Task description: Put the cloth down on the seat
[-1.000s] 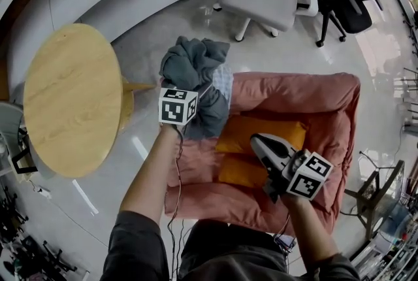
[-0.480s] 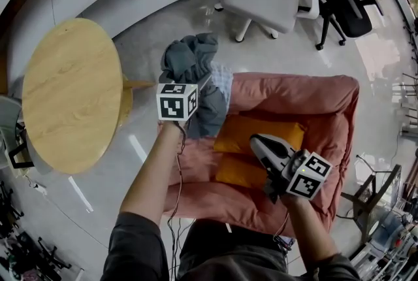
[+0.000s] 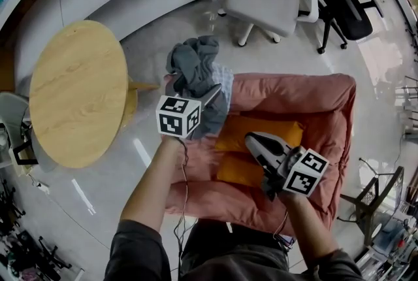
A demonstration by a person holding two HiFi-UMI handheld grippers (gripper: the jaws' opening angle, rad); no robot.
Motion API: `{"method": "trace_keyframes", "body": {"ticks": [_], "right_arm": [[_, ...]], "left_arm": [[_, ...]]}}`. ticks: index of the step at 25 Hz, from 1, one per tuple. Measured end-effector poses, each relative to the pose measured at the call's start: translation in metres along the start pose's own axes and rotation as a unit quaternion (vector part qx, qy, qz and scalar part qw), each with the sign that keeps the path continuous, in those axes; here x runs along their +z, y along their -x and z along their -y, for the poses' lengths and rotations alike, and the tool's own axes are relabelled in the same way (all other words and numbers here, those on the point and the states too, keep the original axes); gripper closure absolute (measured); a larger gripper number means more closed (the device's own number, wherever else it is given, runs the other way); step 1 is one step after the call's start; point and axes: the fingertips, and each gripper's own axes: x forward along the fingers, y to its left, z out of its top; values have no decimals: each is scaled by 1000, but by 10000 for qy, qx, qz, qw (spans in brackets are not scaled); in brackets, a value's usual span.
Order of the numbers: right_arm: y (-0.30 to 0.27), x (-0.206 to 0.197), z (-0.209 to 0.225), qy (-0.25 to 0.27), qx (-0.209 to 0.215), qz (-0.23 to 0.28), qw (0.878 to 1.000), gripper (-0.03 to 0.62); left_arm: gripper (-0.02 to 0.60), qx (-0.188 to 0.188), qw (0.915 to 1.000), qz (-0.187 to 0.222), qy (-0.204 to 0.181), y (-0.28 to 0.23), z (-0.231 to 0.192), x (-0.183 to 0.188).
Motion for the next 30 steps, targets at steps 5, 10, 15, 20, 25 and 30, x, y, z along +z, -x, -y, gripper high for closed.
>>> {"method": "trace_keyframes", "body": {"ticks": [5, 10, 15, 20, 25, 30], "right_arm": [[1, 3, -5, 16, 23, 33, 10000, 579], [-1, 19, -22, 175, 121, 158, 9996, 579], [0, 30, -41, 288, 195, 243, 9991, 579], [1, 30, -55, 365, 249, 261, 9987, 579], [2, 35, -68, 453, 299, 331, 9980, 579], [3, 38, -77, 633, 256, 370, 9970, 579]], "left_arm": [[126, 70, 9999, 7, -86, 12, 5, 4], [126, 125, 9998, 126, -50, 38, 14, 12], [126, 120, 9995, 237, -176, 64, 28, 22], [126, 108, 9993, 298, -176, 83, 35, 25], [126, 63, 9993, 344, -109, 101, 45, 24], [140, -11, 9987, 481, -173, 118, 60, 30]]}}
